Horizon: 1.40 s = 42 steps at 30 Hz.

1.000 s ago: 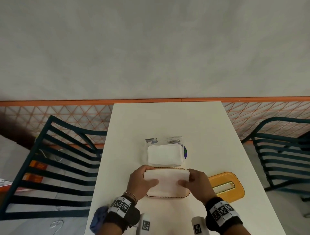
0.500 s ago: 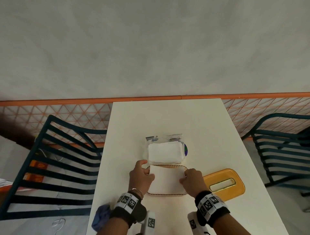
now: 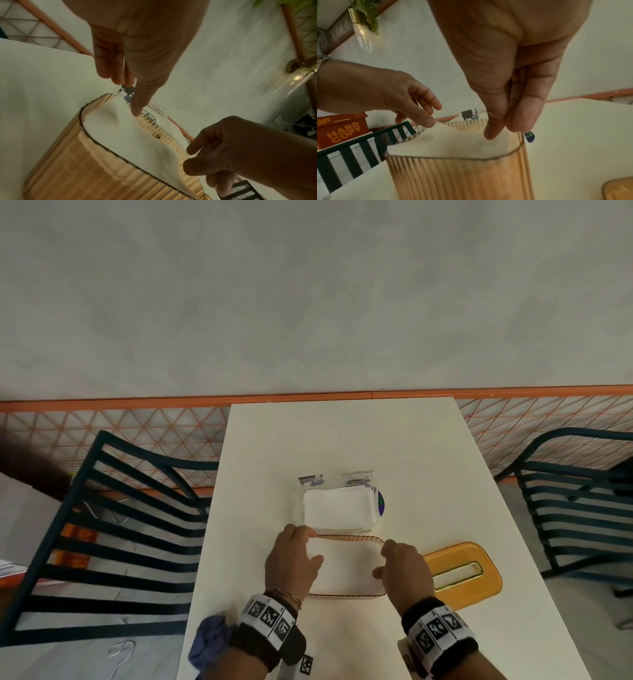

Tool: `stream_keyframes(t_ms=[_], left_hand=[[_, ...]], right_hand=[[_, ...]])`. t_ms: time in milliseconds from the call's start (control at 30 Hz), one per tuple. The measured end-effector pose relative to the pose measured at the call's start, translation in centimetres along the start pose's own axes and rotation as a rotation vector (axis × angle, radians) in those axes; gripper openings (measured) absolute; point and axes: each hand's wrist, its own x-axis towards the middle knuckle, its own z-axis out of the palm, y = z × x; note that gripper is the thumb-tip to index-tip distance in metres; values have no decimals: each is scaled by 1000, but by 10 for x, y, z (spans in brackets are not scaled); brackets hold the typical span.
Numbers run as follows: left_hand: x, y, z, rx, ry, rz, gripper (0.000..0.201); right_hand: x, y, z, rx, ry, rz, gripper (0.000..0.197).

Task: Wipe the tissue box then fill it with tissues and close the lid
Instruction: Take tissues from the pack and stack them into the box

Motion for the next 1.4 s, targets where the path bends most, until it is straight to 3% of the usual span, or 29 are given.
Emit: stream_keyframes(t_ms=[167, 300, 433, 533, 600, 700, 833, 1033, 1133, 1400], left_hand=[[3, -8, 13, 222, -272, 253, 51], [5, -9, 17, 270, -328, 251, 51], [16, 5, -2, 131, -212, 182, 32], [46, 16, -15, -21, -88, 46, 24], [75, 16, -16, -61, -86, -66, 33], [111, 17, -7, 11, -218, -182, 57], [139, 14, 13, 123, -335, -251, 76], [146, 18, 27, 146, -320, -358, 85], [144, 20, 32, 132, -301, -393, 98], [138, 24, 40, 112, -314, -449, 104]], right_hand=[[-1, 9, 13, -128, -58, -162, 44], [1, 10, 17, -143, -52, -171, 41], [1, 11, 9, 35, 70, -80, 29], [6, 17, 0, 220, 156, 35, 25], [11, 22, 1, 322, 74, 108, 25], [17, 31, 2, 434, -56, 163, 15], [22, 34, 4, 465, -73, 181, 13], [25, 34, 7, 441, -114, 190, 24], [26, 34, 6, 430, -127, 200, 23], [28, 30, 3, 424, -147, 203, 24]])
